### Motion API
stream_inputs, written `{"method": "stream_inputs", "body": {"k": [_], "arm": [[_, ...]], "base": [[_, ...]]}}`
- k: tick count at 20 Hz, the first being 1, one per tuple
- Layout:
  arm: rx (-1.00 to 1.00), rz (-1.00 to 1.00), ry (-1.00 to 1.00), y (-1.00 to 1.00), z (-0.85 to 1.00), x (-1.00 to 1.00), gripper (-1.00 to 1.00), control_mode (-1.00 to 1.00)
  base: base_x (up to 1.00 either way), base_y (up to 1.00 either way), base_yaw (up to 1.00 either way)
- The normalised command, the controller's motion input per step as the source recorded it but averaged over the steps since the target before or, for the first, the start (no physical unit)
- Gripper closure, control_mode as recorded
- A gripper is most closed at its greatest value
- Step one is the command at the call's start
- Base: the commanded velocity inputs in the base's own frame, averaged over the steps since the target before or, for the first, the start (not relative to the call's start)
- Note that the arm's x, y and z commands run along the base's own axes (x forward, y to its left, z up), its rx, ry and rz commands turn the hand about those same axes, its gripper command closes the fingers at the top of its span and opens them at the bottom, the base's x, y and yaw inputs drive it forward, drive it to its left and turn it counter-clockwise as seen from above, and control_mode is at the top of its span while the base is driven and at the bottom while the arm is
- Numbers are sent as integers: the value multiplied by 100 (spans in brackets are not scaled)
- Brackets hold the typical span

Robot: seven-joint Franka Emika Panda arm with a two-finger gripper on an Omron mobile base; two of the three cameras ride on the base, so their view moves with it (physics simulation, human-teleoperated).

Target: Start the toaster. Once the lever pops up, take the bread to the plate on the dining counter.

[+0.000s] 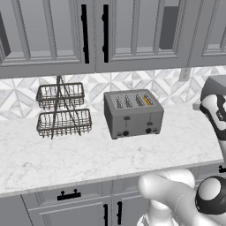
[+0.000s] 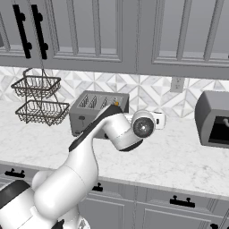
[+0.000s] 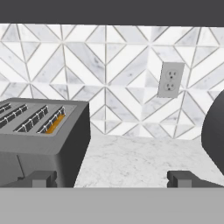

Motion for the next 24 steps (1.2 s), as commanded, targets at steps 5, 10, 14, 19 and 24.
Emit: {"method": "stream_inputs", "body": {"k": [5, 10, 14, 19, 24], "arm": [[0, 0, 0, 0, 0, 0, -100, -100], [0, 0, 0, 0, 0, 0, -100, -100], [0, 0, 0, 0, 0, 0, -100, -100], [0, 0, 0, 0, 0, 0, -100, -100], [0, 0, 0, 0, 0, 0, -100, -100]], "base": [[0, 0, 0], [0, 0, 0], [0, 0, 0], [0, 0, 0], [0, 0, 0]]}}
